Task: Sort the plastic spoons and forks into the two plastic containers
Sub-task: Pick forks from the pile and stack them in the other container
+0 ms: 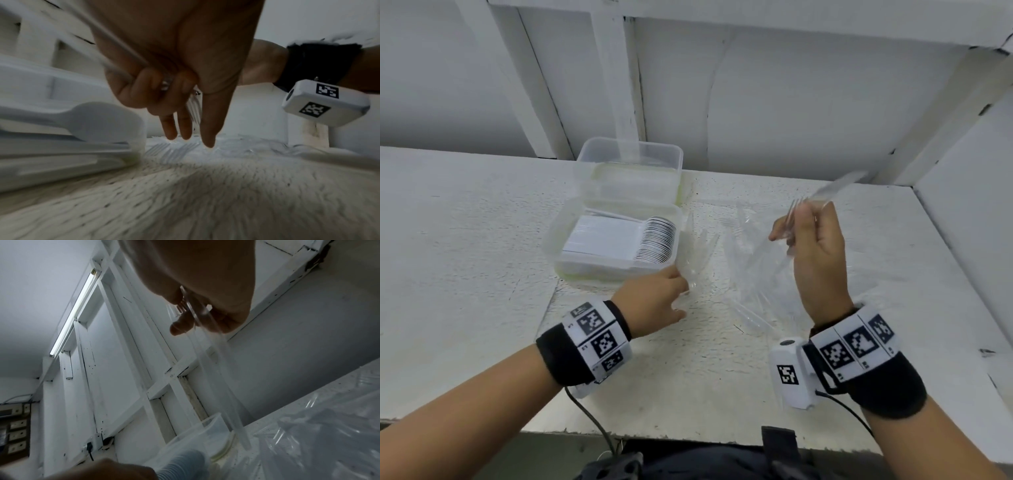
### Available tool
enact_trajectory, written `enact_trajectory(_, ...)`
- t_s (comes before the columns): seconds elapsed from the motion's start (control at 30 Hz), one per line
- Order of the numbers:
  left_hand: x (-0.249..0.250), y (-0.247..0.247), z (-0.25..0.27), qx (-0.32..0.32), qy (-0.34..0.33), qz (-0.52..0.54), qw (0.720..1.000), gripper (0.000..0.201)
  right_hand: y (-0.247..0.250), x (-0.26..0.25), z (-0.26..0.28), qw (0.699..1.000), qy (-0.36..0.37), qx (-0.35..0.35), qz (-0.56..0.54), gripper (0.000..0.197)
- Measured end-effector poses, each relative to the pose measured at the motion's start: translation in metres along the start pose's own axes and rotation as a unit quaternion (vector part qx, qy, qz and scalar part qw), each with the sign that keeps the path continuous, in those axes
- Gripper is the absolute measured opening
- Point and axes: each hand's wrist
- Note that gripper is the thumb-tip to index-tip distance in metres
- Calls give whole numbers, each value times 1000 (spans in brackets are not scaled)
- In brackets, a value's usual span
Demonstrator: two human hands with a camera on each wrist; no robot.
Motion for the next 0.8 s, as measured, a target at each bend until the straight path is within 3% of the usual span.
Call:
enact_trajectory(0.1,-1,-6,-2,-5,-14,-67,998,34,3,1,3,1000,-15,-4,-5,24)
enact_trajectory(0.27,0,-11,-3,16,-38,-155,987,29,4,-2,5,994,-80,-68,-31,22)
enact_trajectory(0.37,2,-6,-1,38,-36,-100,994,29,3,3,6,989,-114,-96,10,26)
enact_trajectory(0.47,0,5,5,107,-40,17,993,28,4,7,10,976,-118,-161,90,38)
enact_trajectory(0.53,-1,15,11,145,-22,84,986,21,5,12,14,949,-112,-230,182,44)
enact_trajectory(0.67,-6,34,19,228,19,187,955,20,9,30,26,845,-71,-362,387,37)
enact_trajectory(0.8,-10,48,18,268,62,312,909,8,2,46,43,759,-76,-450,465,32)
Point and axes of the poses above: each hand's wrist, its own z-axis away from the middle knuckle, its own y-axis out of the back of the hand, x = y × z, and after that the axes turned 10 degrees about y, right-handed
